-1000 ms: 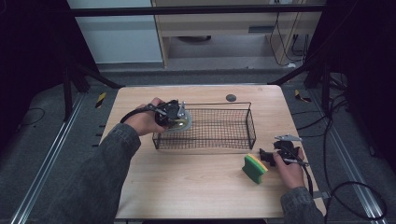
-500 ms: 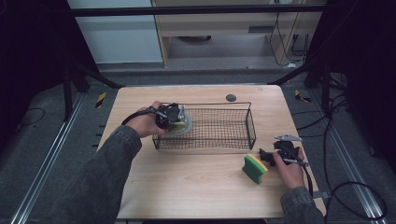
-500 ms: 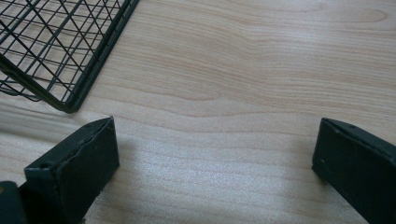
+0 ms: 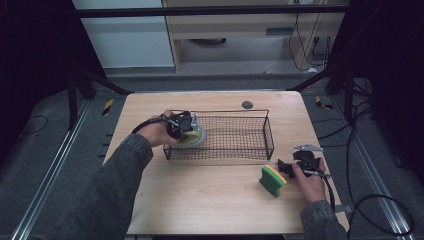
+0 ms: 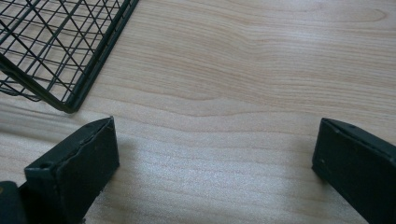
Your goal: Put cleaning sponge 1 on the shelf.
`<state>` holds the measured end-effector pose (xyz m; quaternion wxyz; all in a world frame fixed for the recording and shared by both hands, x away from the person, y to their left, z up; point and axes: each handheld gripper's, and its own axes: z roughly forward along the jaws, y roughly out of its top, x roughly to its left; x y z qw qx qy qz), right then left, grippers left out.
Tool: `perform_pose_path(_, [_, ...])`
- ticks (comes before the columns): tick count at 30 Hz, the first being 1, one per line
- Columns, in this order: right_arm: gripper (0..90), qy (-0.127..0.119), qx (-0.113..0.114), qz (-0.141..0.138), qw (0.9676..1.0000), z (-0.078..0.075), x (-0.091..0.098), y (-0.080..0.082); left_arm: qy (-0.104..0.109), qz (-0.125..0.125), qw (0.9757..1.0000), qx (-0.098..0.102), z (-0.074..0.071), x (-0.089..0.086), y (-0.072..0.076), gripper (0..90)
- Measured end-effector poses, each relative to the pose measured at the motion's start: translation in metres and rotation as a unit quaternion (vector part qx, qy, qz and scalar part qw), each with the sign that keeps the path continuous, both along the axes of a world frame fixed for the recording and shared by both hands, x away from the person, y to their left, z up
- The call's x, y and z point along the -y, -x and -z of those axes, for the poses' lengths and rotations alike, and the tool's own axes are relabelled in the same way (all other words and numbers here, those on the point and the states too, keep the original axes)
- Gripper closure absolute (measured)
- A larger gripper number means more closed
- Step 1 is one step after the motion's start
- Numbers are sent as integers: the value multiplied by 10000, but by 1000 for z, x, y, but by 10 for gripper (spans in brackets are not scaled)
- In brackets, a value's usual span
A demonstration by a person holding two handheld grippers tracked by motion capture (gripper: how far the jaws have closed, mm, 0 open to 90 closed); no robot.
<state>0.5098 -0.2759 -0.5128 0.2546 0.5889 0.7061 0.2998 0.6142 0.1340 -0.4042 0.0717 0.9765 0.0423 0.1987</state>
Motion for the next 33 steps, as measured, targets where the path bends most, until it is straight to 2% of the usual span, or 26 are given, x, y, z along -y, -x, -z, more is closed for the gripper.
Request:
perform_pose_path(5, [7,2,0,-2,10000,0,0,0,-71,46,9999,-74,7,1,-4,703])
perform_pose_path(7, [7,4,2,-3,10000,0,0,0,-29,12,9999,-117,8,2,-4,703])
perform_pose_path(13, [7,-3,1,13,10000,0,0,1,4,33,9999,-110,11,4,-5,699])
perform_pose_path(19, [7,-7,-3,14,10000,0,0,1,-48,-12,9999,-138,13,7,-6,694])
perform_pose_path(22, [7,-12,-3,21,10000,0,0,1,-22,-30,9999,-129,12,8,-7,685])
perform_pose_path(23, [7,-12,-4,21,10000,0,0,1,48,-42,9999,-133,13,7,-7,664])
perform_pose_path(25, [7,-12,-4,20,10000,0,0,1,44,-75,9999,-138,11,8,-6,636])
perform_pose_path(26, [7,-12,-3,20,10000,0,0,1,90,-78,9999,-112,9,8,-6,613])
perform_pose_path(29, [7,-14,-4,21,10000,0,0,1,444,-154,9989,-85,2,6,-3,578])
perform_pose_path(33, [7,-12,-3,21,10000,0,0,1,730,-187,9971,71,-13,4,1,521])
